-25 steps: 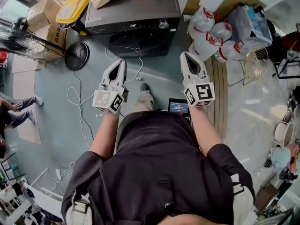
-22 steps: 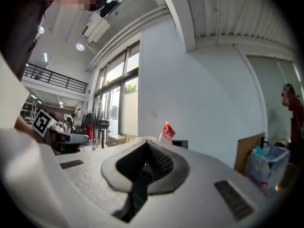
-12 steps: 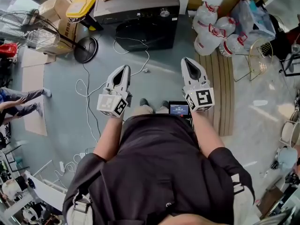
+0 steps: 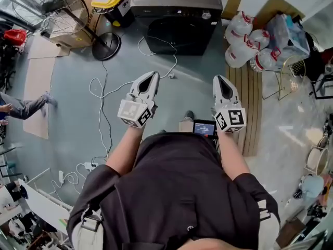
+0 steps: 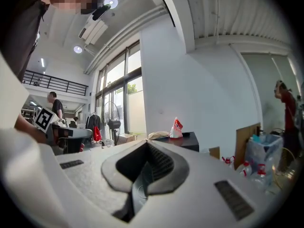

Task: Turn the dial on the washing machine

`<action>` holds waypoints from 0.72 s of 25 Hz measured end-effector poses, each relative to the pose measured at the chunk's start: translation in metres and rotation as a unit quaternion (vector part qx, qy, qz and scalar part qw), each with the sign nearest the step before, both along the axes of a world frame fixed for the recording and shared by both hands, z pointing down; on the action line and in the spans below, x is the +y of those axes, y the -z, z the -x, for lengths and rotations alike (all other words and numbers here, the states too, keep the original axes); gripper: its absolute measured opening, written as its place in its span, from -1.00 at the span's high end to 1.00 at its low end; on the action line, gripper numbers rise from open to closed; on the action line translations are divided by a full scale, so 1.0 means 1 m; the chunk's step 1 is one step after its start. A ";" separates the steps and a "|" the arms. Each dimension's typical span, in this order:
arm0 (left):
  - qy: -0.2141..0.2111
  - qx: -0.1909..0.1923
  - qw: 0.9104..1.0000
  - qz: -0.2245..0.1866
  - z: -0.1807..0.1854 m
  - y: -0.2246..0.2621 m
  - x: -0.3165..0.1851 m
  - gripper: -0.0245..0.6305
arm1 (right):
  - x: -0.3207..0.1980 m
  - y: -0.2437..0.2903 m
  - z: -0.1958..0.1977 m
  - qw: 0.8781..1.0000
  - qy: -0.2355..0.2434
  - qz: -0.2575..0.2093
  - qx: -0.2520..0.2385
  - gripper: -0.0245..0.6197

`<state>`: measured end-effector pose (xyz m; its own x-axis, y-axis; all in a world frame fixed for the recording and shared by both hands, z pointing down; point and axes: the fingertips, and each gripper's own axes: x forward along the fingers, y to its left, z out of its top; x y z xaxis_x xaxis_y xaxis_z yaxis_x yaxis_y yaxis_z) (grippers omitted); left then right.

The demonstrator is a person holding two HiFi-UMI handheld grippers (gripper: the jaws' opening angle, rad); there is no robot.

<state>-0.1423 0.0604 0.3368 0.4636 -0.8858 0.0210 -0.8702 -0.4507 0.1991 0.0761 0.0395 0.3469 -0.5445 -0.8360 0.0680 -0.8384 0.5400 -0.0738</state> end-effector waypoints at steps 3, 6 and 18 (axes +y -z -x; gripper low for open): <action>-0.003 0.003 1.000 0.001 0.031 -0.005 0.031 0.94 | 0.034 -0.006 0.032 1.000 -0.008 -0.003 0.015 0.91; 0.003 0.007 1.000 0.005 0.067 -0.014 0.059 0.94 | 0.065 -0.013 0.063 0.999 -0.016 0.005 0.027 0.92; 0.036 0.027 0.998 0.034 0.103 -0.052 0.112 0.94 | 0.120 -0.019 0.061 0.995 -0.041 0.003 0.091 0.91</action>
